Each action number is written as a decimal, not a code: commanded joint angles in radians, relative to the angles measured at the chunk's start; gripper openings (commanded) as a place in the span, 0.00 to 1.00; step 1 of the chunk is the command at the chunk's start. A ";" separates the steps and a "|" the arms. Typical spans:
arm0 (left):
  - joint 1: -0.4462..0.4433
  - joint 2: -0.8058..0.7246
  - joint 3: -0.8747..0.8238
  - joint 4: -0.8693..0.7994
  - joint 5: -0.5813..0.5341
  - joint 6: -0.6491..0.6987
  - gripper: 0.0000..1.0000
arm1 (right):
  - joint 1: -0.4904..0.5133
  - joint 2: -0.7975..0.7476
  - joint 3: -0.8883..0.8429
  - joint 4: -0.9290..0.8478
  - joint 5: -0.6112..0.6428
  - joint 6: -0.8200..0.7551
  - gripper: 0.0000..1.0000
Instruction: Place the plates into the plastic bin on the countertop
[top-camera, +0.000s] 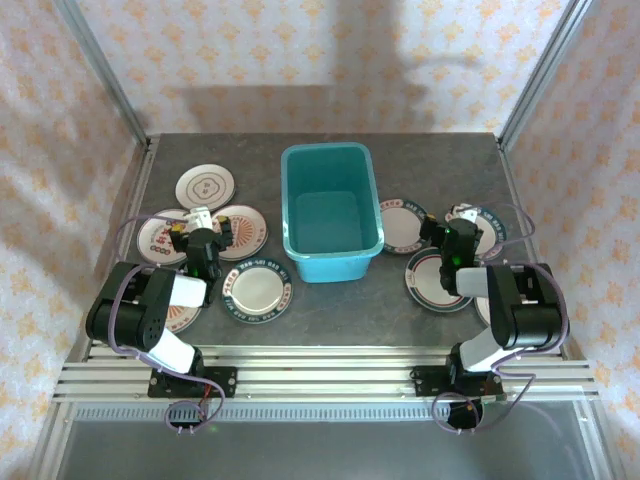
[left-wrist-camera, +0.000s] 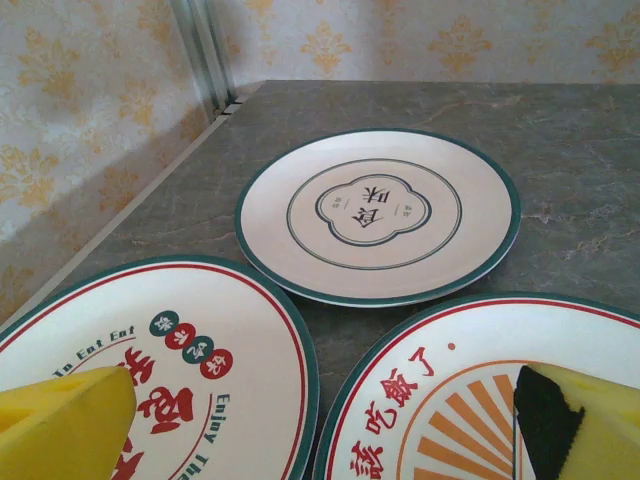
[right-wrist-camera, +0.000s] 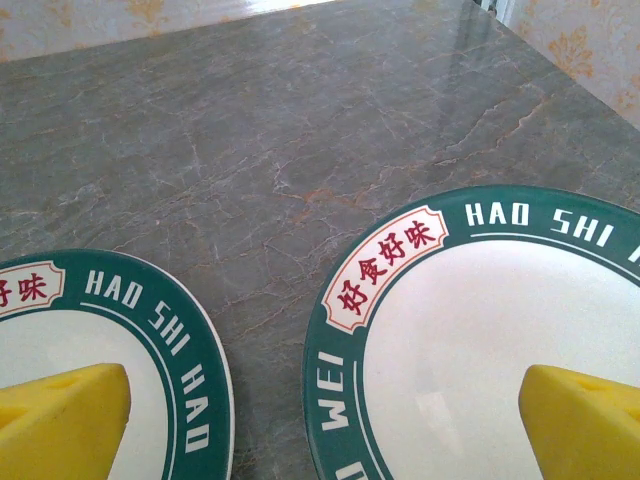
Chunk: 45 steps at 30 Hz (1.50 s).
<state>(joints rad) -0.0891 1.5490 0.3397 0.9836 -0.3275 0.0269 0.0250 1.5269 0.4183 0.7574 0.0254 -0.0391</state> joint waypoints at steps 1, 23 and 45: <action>0.009 -0.003 0.016 0.007 -0.004 -0.005 1.00 | -0.002 -0.005 0.007 0.007 -0.001 -0.009 0.99; 0.009 -0.003 0.016 0.006 -0.003 -0.006 1.00 | -0.002 -0.004 0.009 0.007 -0.001 -0.008 0.99; 0.009 -0.199 0.018 -0.173 0.065 0.017 0.98 | 0.000 -0.240 0.116 -0.352 -0.017 0.009 0.92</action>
<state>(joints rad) -0.0891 1.4170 0.3332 0.9161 -0.2970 0.0273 0.0250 1.3651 0.4850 0.5404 0.0208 -0.0391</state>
